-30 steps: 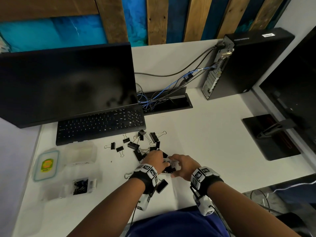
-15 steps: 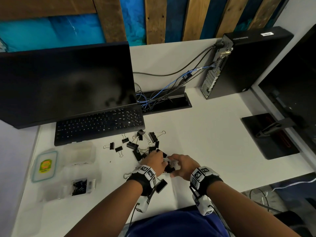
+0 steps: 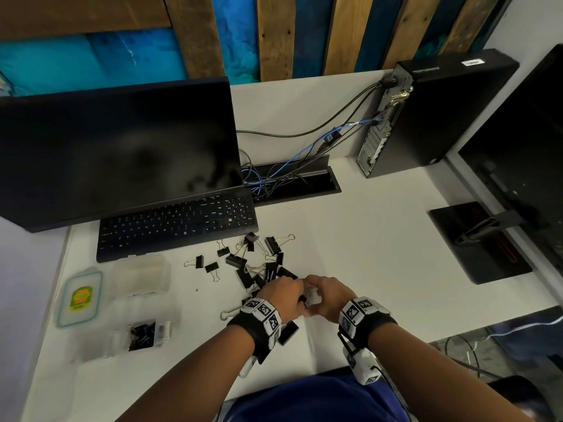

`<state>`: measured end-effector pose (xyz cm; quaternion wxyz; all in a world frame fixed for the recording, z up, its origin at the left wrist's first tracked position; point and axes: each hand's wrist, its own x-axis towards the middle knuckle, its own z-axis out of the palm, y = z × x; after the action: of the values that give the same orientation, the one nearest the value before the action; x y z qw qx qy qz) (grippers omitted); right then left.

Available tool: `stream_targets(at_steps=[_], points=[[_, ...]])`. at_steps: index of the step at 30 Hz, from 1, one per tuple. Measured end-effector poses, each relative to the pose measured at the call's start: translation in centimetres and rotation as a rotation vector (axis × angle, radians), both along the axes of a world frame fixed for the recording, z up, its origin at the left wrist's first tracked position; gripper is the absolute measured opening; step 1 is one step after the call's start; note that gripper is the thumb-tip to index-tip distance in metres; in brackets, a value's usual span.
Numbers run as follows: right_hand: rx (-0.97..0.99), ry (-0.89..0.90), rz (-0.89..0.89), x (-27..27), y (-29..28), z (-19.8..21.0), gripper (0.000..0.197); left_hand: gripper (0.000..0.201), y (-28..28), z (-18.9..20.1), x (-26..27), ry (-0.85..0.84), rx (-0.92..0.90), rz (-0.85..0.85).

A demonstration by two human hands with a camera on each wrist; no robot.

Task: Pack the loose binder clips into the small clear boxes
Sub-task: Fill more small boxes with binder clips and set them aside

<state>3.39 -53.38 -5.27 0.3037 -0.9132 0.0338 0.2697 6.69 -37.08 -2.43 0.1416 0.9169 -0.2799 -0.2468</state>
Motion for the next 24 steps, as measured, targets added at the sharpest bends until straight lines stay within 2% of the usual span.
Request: stream_targets(at_steps=[3,6,11,16,20,24], points=[[-0.002,0.01,-0.009,0.0,0.1,0.2,0.071,0.025,0.3,0.1,0.3,0.054,-0.063,0.198],[-0.008,0.019,-0.004,-0.1,0.1,0.3,0.075,0.023,0.7,0.0,0.8,0.091,-0.116,0.356],[-0.017,0.024,0.0,0.0,0.1,0.4,0.074,0.018,0.9,-0.7,1.2,0.174,-0.158,0.436],[-0.023,0.021,0.002,-0.1,0.1,0.3,0.072,0.021,0.8,-1.0,0.8,0.164,-0.132,0.384],[-0.012,0.018,-0.002,-0.2,0.0,0.2,0.072,0.019,1.2,-1.0,0.6,0.226,-0.164,0.34],[-0.007,0.018,0.006,-0.2,0.0,0.3,0.067,0.016,0.9,-0.9,0.2,0.166,-0.152,0.252]])
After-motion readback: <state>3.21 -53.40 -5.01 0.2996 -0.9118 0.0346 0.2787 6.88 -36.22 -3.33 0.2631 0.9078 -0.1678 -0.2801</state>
